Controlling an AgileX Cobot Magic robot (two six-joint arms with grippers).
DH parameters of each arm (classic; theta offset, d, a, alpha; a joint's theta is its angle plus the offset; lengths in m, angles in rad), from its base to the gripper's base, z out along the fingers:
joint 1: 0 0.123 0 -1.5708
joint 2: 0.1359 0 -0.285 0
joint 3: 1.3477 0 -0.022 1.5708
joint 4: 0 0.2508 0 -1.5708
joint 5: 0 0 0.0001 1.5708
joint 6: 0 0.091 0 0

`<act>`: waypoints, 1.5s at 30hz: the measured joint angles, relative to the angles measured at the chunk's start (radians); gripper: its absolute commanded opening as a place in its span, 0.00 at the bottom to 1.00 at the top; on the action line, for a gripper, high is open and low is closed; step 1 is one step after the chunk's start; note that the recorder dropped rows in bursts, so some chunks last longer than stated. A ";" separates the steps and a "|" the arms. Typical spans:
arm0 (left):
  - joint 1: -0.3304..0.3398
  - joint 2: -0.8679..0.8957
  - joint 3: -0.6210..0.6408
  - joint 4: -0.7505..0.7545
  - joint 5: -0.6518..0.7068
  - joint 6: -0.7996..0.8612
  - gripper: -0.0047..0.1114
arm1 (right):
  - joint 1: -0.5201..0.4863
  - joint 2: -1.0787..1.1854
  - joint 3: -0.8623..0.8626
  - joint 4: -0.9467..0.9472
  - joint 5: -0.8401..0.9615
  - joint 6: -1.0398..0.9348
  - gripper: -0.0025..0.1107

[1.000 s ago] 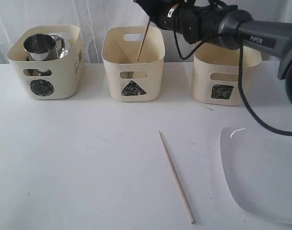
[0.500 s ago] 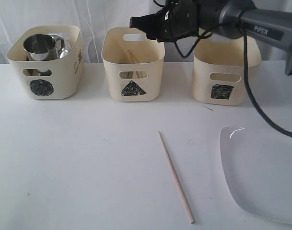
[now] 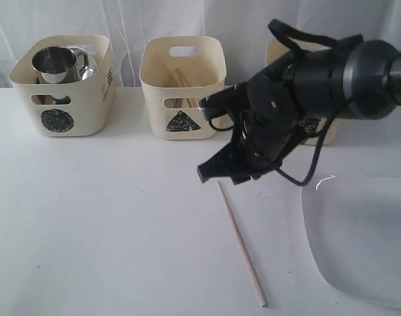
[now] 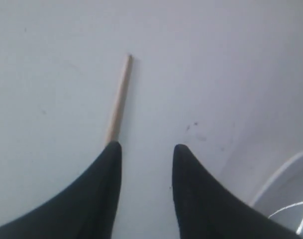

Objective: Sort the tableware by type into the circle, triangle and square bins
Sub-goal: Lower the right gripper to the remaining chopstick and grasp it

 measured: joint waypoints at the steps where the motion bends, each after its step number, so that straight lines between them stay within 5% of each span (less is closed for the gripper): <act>1: 0.000 0.000 0.000 0.000 0.000 0.000 0.04 | 0.005 -0.010 0.035 0.000 -0.012 0.012 0.32; 11: 0.000 0.000 0.000 0.000 0.000 0.000 0.04 | 0.009 -0.023 0.238 0.008 -0.196 0.096 0.32; 20: 0.000 0.000 0.000 0.000 0.000 0.000 0.04 | 0.047 -0.024 0.251 0.028 -0.211 0.098 0.40; 37: 0.000 0.000 0.000 0.000 0.000 0.000 0.04 | 0.090 0.064 0.251 0.035 -0.239 0.157 0.40; 39: 0.000 0.000 0.000 0.000 0.000 0.000 0.04 | 0.090 0.066 0.251 0.035 -0.237 0.169 0.37; 43: 0.000 0.000 0.000 0.000 0.000 0.000 0.04 | 0.090 0.070 0.248 0.035 -0.231 0.180 0.07; 45: 0.000 0.000 0.000 0.000 0.000 0.000 0.04 | 0.090 0.070 0.248 0.035 -0.236 0.190 0.02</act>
